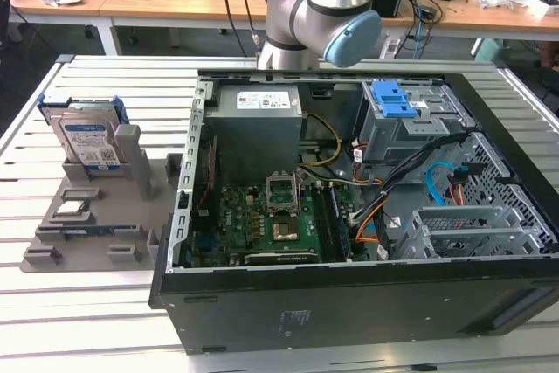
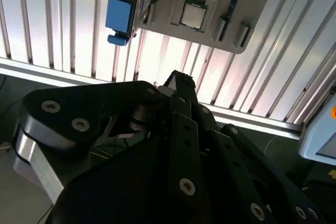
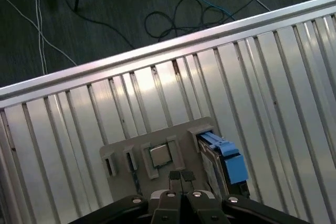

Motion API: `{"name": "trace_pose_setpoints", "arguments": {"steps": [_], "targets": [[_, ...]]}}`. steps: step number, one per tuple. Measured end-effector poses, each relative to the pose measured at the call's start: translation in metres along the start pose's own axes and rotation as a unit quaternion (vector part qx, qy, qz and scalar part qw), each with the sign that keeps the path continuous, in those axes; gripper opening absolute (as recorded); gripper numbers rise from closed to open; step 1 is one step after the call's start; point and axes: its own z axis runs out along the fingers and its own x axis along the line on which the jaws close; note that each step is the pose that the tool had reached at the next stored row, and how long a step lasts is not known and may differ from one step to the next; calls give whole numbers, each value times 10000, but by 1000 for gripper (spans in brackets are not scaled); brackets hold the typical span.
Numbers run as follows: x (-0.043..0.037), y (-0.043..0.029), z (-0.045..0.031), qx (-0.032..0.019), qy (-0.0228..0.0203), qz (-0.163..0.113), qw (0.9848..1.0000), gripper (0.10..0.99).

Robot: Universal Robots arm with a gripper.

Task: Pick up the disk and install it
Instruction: 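Pick up the disk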

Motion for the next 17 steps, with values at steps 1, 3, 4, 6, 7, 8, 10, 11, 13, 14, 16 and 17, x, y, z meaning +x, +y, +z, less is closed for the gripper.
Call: {"name": "trace_pose_setpoints", "arguments": {"steps": [1,3,4,6,7,8,10,11,13,14,16,17], "targets": [[0,0,0,-2,3,-82,10000,106],[0,0,0,-5,9,-214,9998,106],[0,0,0,-6,11,-264,9997,106],[0,0,0,-9,17,-411,9992,106],[0,0,0,-11,19,-459,9989,106],[0,0,0,-13,23,-547,9985,106],[0,0,0,-17,31,-721,9974,106],[0,0,0,-18,33,-764,9971,106],[0,0,0,-22,39,-926,9957,106],[0,0,0,-23,43,-1012,9948,106],[0,0,0,-28,50,-1179,9930,106],[0,0,0,-30,54,-1282,9917,106]]}}
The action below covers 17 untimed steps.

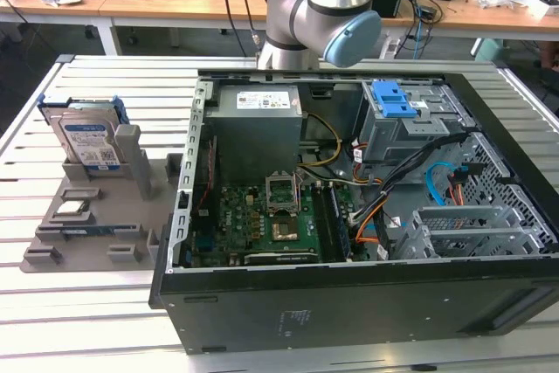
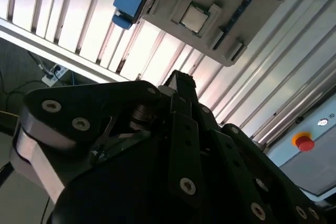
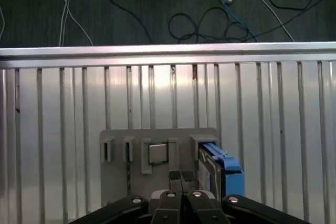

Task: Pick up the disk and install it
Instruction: 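Pick up the disk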

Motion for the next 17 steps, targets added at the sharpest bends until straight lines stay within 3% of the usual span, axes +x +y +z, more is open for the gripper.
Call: {"name": "trace_pose_setpoints", "arguments": {"steps": [5,10,17], "targets": [[0,0,0,-9,17,-392,9992,106],[0,0,0,-17,31,-740,9973,106],[0,0,0,-28,51,-1202,9927,106]]}}
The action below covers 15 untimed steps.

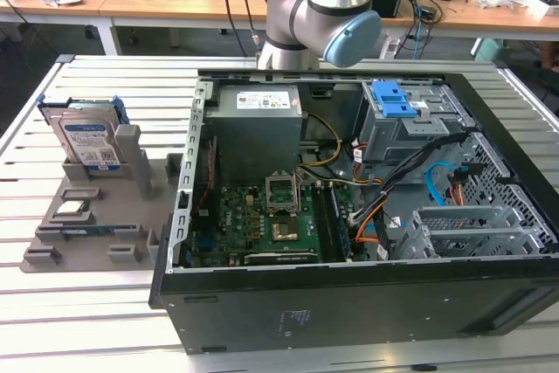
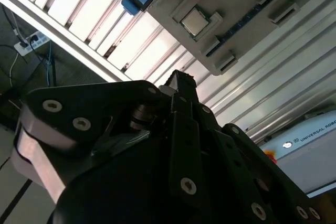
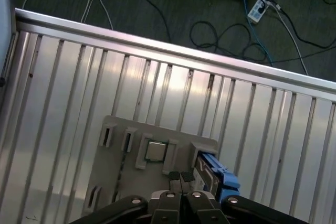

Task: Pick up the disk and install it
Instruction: 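Pick up the disk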

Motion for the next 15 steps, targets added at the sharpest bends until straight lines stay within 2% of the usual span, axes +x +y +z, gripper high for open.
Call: {"name": "trace_pose_setpoints", "arguments": {"steps": [6,15], "targets": [[0,0,0,-9,16,-387,9992,106],[0,0,0,-20,36,-854,9963,106]]}}
